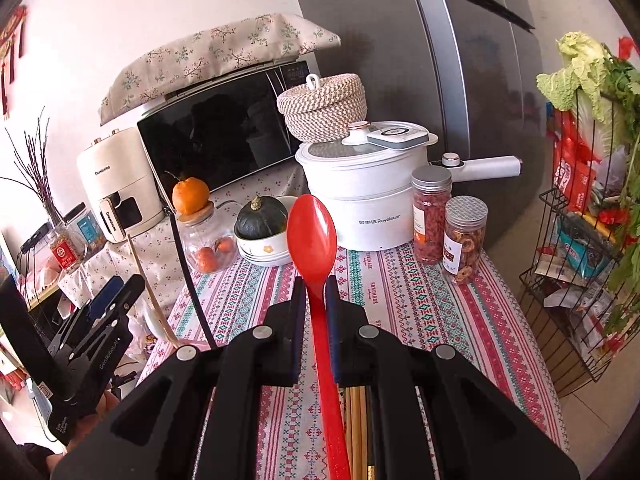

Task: Organize utensils
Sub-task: 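Drop the white spoon into the pink basket with the left tool while the right tool lifts the red spoon, then lower the red spoon into the pink basket and open the right tool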

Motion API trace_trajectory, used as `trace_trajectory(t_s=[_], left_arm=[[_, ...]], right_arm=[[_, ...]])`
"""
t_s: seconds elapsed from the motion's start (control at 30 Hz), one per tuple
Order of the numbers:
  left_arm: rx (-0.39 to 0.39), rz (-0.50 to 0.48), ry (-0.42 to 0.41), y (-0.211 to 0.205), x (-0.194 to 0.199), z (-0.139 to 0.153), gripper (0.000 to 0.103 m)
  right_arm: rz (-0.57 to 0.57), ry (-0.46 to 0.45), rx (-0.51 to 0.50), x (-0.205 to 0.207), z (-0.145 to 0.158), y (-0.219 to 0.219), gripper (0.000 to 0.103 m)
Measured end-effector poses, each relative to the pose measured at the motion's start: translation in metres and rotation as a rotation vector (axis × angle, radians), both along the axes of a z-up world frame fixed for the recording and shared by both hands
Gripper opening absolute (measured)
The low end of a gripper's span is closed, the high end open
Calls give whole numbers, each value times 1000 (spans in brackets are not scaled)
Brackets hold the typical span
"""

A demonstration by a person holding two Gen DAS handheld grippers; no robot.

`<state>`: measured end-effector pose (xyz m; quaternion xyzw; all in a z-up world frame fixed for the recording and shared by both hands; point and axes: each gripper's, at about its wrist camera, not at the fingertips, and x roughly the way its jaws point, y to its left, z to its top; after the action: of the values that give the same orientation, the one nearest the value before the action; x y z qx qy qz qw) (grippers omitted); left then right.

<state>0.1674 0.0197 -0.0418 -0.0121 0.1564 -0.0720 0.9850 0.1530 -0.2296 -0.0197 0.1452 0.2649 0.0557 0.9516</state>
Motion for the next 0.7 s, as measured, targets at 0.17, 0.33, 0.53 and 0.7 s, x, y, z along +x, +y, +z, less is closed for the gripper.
trace_trajectory(t_s=[0.17,0.33,0.53,0.7], left_arm=[[2,5,56,11,-18,19,77],[-21,56,222,37,-34,39,96],[25,69,404,67,-41,23,96],[35,96,463,98,-44,7,96]], right_arm=[[4,-51,41,-7,14,10,10],[8,-106,111,-6,30,31,10],[45,-231,120,-5,38,77,10],[33,-337,98,-3,20,108,10]])
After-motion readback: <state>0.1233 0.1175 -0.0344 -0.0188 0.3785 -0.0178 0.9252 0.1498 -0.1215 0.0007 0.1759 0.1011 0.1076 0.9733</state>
